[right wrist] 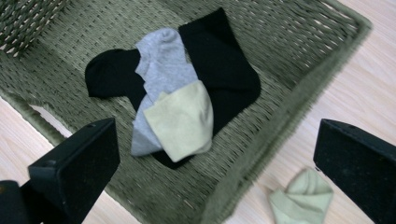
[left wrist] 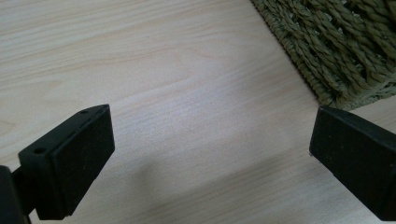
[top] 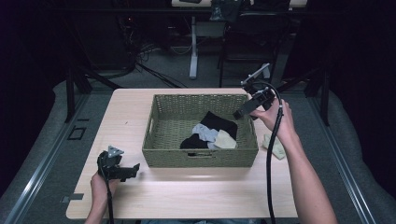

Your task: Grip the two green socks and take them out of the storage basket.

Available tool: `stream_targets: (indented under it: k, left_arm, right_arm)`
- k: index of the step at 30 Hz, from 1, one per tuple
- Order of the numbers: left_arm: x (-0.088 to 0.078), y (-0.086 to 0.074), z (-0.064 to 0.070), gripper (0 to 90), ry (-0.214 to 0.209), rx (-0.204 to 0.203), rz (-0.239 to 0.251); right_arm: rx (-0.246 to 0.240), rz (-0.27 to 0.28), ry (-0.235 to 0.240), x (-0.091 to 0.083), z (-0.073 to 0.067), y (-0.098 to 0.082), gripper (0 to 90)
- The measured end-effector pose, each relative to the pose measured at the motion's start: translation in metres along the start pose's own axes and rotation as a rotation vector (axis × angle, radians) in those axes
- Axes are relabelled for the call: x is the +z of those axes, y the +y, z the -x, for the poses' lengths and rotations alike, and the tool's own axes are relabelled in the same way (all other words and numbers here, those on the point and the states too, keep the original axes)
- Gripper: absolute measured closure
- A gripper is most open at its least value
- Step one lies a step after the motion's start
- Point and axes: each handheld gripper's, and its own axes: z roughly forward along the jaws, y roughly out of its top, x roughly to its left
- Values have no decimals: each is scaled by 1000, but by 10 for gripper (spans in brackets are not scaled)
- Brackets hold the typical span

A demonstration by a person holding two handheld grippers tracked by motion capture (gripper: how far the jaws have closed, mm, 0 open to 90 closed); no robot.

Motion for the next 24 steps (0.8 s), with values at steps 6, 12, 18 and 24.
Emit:
stream_targets:
  k: [6,12,18,24]
  left_arm:
    - [-2,-1,-1,1,5,-6,9]
    - [-3,-1,0,1,4,-5,7]
    - [-5,-2,-2,1,6,-7,13]
    - [-5,-2,-1,1,5,-6,12]
  right_arm:
    - [-26,-28,24,20,-14,12,0]
    - [-44,-60,45,49,-28,18,1]
    - [-55,-107,51,79,-37,19,28]
    - [-32,-163,52,107,-34,16,124]
